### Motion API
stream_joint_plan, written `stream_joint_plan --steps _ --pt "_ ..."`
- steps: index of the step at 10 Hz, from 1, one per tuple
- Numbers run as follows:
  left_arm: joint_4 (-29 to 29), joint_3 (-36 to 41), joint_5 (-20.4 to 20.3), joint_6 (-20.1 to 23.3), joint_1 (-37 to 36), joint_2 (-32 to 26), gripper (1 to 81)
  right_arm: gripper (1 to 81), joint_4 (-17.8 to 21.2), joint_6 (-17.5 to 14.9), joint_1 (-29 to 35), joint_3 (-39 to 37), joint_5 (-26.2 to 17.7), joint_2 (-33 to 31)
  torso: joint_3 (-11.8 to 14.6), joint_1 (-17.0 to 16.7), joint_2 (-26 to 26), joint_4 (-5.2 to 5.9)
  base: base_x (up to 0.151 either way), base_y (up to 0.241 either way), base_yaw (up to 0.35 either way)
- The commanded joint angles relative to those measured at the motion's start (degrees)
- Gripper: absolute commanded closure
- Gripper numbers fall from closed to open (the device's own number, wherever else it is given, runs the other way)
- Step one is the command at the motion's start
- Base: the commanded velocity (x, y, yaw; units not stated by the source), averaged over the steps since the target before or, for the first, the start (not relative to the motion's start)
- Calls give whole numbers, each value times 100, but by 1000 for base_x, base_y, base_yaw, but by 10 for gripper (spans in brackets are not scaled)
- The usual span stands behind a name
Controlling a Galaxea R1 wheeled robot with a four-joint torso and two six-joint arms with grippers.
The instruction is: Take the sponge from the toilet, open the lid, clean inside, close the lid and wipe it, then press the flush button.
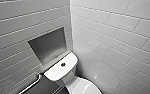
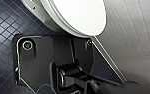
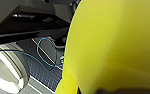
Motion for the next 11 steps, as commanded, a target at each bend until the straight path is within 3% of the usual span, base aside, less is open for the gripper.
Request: stream_joint_plan --steps 1,3,4,6,11 --pt "1464 -688 -1038 51 1542 473 811 811 -120 -26 -79 -417 -342 300 0 0 0 0 0 0 0" --pt "1561 -1673 -1153 51 1903 1141 811 811 -93 -26 -44 -577 -342 414 2 -2 -2 0 0 0 0" --pt "1579 -2053 -1153 60 2017 1416 811 811 -102 -17 -52 -603 -351 432 565 -2 -2 0 0 0 0" --pt "1596 -2753 -1144 121 2220 1941 811 811 -102 -17 -61 -647 -351 432 674 -2 -2 0 0 0 0" --pt "1596 -4266 -1136 200 2650 2953 811 811 -111 -17 -35 -656 -351 432 1664 -11 -13 0 0 0 0"
